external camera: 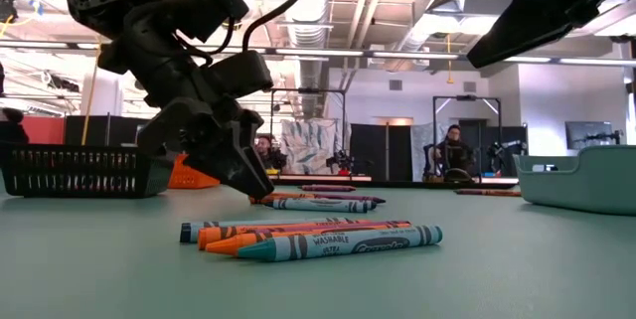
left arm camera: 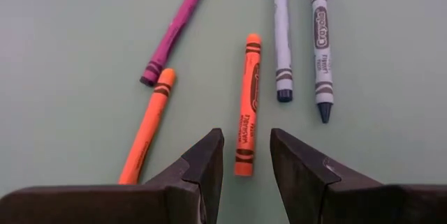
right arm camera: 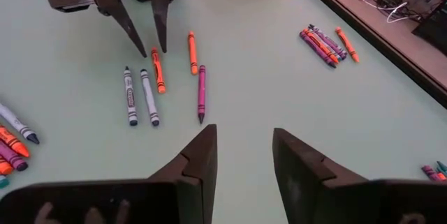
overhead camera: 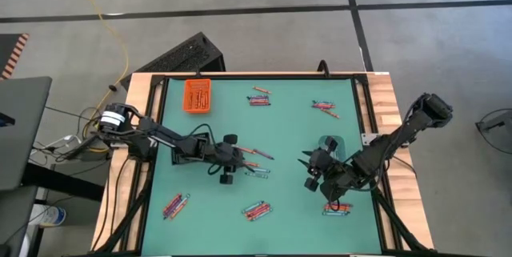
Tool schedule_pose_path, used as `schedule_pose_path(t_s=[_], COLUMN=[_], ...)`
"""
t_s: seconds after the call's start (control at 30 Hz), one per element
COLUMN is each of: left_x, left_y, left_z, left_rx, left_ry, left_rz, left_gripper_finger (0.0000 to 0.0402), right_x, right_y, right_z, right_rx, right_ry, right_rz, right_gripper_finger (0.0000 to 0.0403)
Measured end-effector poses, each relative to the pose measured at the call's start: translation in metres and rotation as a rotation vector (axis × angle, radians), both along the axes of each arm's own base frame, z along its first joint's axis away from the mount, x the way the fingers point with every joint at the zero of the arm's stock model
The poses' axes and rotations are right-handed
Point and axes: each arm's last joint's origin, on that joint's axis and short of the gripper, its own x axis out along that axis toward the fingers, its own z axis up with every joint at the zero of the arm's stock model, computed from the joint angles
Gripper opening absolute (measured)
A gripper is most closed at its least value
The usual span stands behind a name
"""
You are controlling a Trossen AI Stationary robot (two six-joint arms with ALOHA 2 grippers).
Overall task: Sort crayons
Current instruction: Put the orange crayon into the orange bin
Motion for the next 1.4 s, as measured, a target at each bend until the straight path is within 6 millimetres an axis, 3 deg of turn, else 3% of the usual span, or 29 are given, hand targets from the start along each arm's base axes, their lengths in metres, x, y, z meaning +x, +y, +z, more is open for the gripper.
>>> schedule_pose_path(t_s=[1.13,1.4], left_x=[-0.004,-0.004], left_y=[0.011,0.011], left_z=[-0.005,-0.006], left_rx=[-0.078,-0.076], left_ry=[0.078,0.086], left_rz=[0.021,0.022], left_gripper_finger=[0.0109,0.0053], right_x=[0.000,0.000], right_y=[0.000,0.000], right_z=[0.000,0.000], right_rx=[0.000,0.000], right_ry=[0.000,0.000], right_rz=[0.001,0.000], right_gripper_finger=[0.0132,0.0132])
